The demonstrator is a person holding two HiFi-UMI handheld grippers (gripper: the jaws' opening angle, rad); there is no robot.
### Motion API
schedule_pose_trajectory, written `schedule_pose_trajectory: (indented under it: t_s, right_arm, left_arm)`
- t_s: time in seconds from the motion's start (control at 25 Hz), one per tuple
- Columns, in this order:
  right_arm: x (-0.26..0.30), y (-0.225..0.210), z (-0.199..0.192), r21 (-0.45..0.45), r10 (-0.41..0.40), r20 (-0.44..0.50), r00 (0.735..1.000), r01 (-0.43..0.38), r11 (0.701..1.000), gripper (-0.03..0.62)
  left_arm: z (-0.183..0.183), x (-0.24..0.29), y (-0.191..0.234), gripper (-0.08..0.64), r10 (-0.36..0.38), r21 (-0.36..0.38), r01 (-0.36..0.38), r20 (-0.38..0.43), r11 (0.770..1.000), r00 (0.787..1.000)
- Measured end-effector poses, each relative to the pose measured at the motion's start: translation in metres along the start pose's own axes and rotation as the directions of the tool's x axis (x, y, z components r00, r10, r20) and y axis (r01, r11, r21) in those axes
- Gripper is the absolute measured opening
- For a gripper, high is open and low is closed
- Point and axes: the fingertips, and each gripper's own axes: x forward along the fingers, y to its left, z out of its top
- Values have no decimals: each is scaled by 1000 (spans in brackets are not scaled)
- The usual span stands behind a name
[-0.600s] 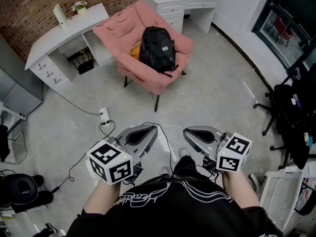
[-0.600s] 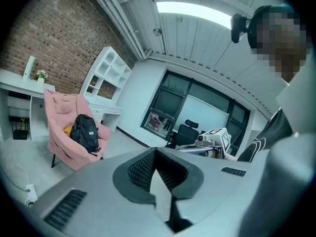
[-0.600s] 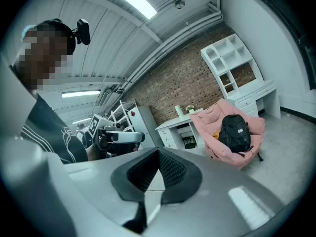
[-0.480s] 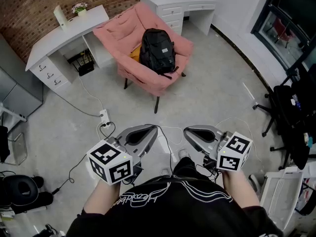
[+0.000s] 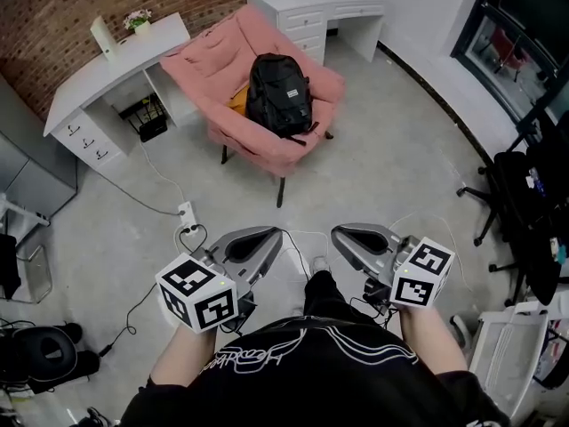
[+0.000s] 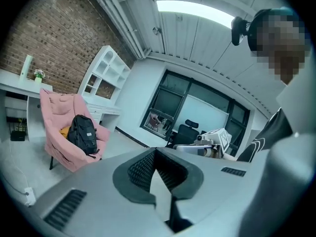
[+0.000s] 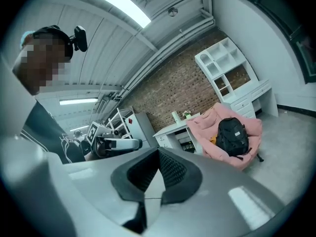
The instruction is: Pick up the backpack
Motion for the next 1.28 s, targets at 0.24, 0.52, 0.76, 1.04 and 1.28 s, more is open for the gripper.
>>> schedule_pose_trajectory:
  t_s: [0.24, 0.52, 0.76, 1.04, 1.28]
  right_arm:
    - [9, -51, 13, 43, 1, -25, 1000, 0, 999, 5]
    - [22, -131, 50, 65, 39, -48, 998, -35, 997, 6]
    - [29, -187, 93, 49, 72, -39, 997, -70, 996, 6]
    - [17, -227, 129, -15, 63, -11, 998, -63, 998, 6]
    - [15, -252, 151, -9, 35, 33, 999, -35, 999, 6]
  left_arm:
    - [15, 38, 23, 2, 24, -22, -24, -16, 999, 1000]
    - [48, 112, 61, 2, 55, -68, -57, -23, 996, 998]
    - [84, 174, 82, 2, 71, -93, -71, -7, 993, 997]
    - [114, 217, 81, 2, 82, -33, -82, 13, 996, 997]
    - [129, 232, 91, 2, 84, -19, -83, 23, 996, 996]
